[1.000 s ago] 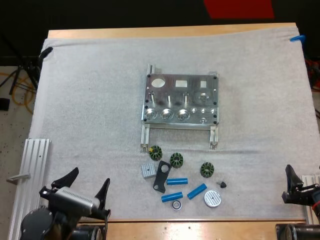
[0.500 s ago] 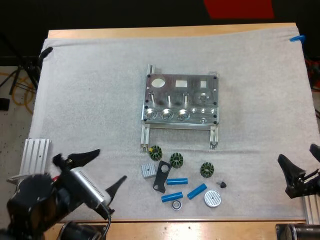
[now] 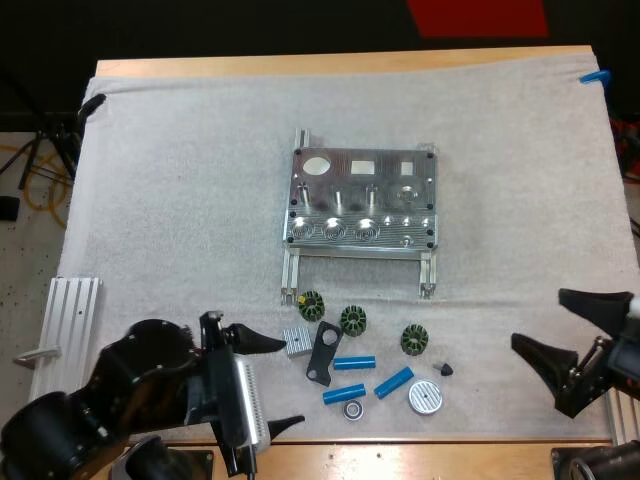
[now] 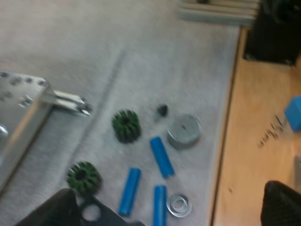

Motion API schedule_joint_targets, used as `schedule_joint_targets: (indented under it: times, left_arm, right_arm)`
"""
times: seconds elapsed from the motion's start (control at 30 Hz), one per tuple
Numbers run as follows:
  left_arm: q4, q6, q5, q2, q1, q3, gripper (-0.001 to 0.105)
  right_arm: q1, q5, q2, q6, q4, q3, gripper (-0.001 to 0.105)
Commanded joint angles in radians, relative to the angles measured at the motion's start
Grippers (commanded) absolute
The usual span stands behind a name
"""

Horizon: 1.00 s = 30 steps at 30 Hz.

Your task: Load cells from left to right

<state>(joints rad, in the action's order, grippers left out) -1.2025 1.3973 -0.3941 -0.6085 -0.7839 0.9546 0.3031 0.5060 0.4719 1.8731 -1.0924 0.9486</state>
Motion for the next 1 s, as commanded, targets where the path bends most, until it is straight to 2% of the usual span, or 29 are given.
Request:
schedule_joint_targets:
  times: [0.0,0.2,0.37,0.57,0.73,0.87,0.93,0.97]
  left_arm:
    - [-0.009,-0.013,-0.006,-0.02,-0.026,0.006,0.076]
    - [-0.011,-0.038,-0.006,-0.129,-0.098,0.006,0.076]
    - [-0.011,-0.043,-0.003,-0.246,-0.121,0.006,0.076]
    - [0.004,-0.066,0.014,-0.354,-0.121,-0.021,0.076]
    - [0.045,-0.08,0.018,-0.417,-0.121,-0.105,0.076]
    - [0.108,-0.08,0.073,-0.461,-0.121,-0.172,0.076]
    - [0.127,-0.08,0.088,-0.485,-0.121,-0.188,0.069]
    - [0.136,-0.08,0.088,-0.502,-0.121,-0.193,0.062]
  right_arm:
    - [0.037,0.007,0.011,0.024,-0.008,0.008,0.077]
    - [0.225,-0.012,0.061,0.052,-0.011,0.008,0.077]
    - [0.407,-0.152,0.099,0.099,-0.011,0.008,0.077]
    - [0.564,-0.293,0.139,0.106,-0.011,0.008,0.077]
    - [0.625,-0.386,0.169,0.106,-0.031,0.008,0.077]
    - [0.631,-0.398,0.184,0.097,-0.042,0.008,0.077]
    - [0.631,-0.398,0.19,0.097,-0.042,0.008,0.077]
    - [0.631,-0.398,0.192,0.097,-0.042,0.008,0.077]
